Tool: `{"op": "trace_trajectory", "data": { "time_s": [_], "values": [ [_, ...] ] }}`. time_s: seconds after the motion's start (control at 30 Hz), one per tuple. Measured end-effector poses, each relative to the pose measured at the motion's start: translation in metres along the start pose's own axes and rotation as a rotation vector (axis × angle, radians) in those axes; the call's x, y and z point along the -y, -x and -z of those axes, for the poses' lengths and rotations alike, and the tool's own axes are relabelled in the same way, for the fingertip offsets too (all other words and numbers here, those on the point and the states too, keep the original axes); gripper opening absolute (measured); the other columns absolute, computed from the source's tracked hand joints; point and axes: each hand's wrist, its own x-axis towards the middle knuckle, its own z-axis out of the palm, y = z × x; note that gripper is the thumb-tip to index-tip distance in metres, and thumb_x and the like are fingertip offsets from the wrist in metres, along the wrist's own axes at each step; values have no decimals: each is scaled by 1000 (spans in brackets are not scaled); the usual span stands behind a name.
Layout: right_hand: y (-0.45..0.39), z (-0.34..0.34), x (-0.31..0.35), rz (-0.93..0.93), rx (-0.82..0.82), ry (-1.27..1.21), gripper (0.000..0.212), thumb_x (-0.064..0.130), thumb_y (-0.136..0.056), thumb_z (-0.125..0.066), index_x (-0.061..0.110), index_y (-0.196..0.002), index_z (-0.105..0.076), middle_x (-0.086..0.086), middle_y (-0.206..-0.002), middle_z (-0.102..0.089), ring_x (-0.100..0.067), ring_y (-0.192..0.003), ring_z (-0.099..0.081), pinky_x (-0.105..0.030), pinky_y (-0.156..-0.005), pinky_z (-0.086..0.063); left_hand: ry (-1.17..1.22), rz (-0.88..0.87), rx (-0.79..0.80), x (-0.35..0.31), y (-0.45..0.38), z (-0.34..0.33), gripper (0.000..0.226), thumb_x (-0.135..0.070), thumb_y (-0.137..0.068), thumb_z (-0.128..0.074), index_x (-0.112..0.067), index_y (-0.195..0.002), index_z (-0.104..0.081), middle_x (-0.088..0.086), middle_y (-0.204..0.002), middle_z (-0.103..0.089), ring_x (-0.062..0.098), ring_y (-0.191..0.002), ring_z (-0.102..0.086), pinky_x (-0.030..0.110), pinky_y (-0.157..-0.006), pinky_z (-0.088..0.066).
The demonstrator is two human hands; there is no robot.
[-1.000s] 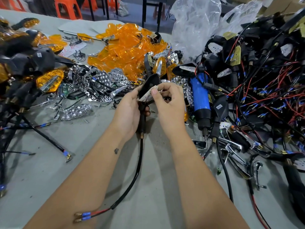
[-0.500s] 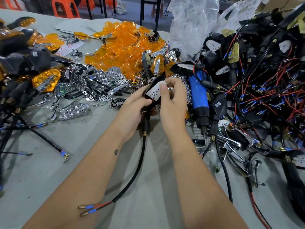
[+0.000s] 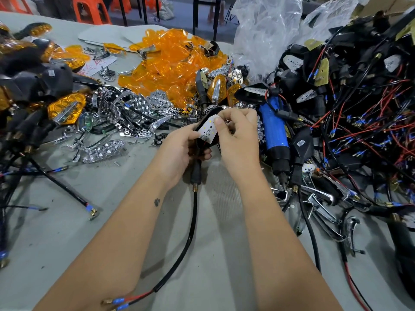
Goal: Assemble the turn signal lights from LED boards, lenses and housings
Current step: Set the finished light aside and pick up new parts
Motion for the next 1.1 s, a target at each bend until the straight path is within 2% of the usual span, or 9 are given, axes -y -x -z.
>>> {"op": "trace_trajectory", "data": {
  "time_s": [0.13, 0.27, 0.47, 0.53, 0.63, 0.73, 0.83, 1.0, 1.1],
  "values": [
    [3, -5, -5, 19, -70, 109, 5, 21, -97, -63, 18, -93, -62, 15, -99, -39, 11, -77, -47, -8, -72, -40, -81, -77, -41, 4, 2, -3, 25, -9, -92, -51, -18, -99, -73, 5, -82, -72, 17, -70, -68, 30, -63, -57],
    [4, -6, -8, 10, -207, 240, 10, 26, -91, -70, 19, -84, -69, 16, -92, -44, 7, -71, -49, -18, -64, -42, -273, -123, -75, 9, 4, -5, 23, -18, -103, -50, -29, -107, -70, 7, -98, -74, 19, -87, -70, 39, -80, -60],
    [6, -8, -4, -19, -279, 159, 22, 24, -84, -77, 23, -80, -55, 7, -92, -52, 3, -72, -51, -12, -63, -40, -288, -169, -107, 9, 5, -8, 26, -8, -104, -45, -20, -112, -66, 1, -84, -71, 11, -70, -68, 23, -63, -56],
    [7, -7, -1, -75, -242, 52, 28, 24, -85, -76, 28, -92, -49, 6, -97, -56, 1, -72, -53, -10, -64, -41, -268, -154, -120, 7, 5, -7, 24, -7, -104, -46, -18, -115, -64, -1, -83, -70, 14, -71, -69, 27, -65, -57],
    [5, -4, 1, -141, -65, -155, 12, 18, -95, -65, 21, -106, -61, 9, -96, -63, 6, -67, -59, -7, -55, -43, -191, -148, -104, 3, 4, -4, 23, -4, -102, -48, -18, -107, -65, -1, -76, -68, 19, -68, -69, 30, -65, -59],
    [6, -4, 1, -136, 11, -173, 11, 16, -99, -59, 12, -99, -69, 5, -80, -65, 6, -63, -55, -8, -53, -42, -126, -109, -96, 1, 4, -3, 22, -4, -95, -53, -21, -92, -67, 5, -73, -67, 20, -62, -66, 28, -53, -53],
    [6, -4, 0, -152, 49, -188, 10, 16, -98, -61, 12, -95, -70, 3, -79, -65, 5, -63, -57, -13, -50, -46, -125, -55, -77, -1, 4, -1, 6, -21, -88, -62, -23, -89, -67, 3, -74, -68, 20, -58, -63, 24, -46, -45],
    [8, -9, -6, -102, 96, -18, 13, 28, -97, -61, 21, -98, -73, 7, -92, -69, -3, -85, -62, -21, -74, -49, -336, -82, -113, -8, 3, 11, 19, -25, -102, -53, -13, -104, -68, -1, -71, -69, 15, -49, -61, 22, -43, -46],
    [10, -11, -9, -41, 109, 134, 14, 25, -98, -57, 22, -102, -70, 9, -100, -64, -6, -95, -58, -18, -78, -45, -243, -98, -244, -20, 2, 22, 19, -24, -104, -50, -13, -100, -65, 0, -71, -73, 12, -49, -61, 20, -43, -48]
  ]
}}
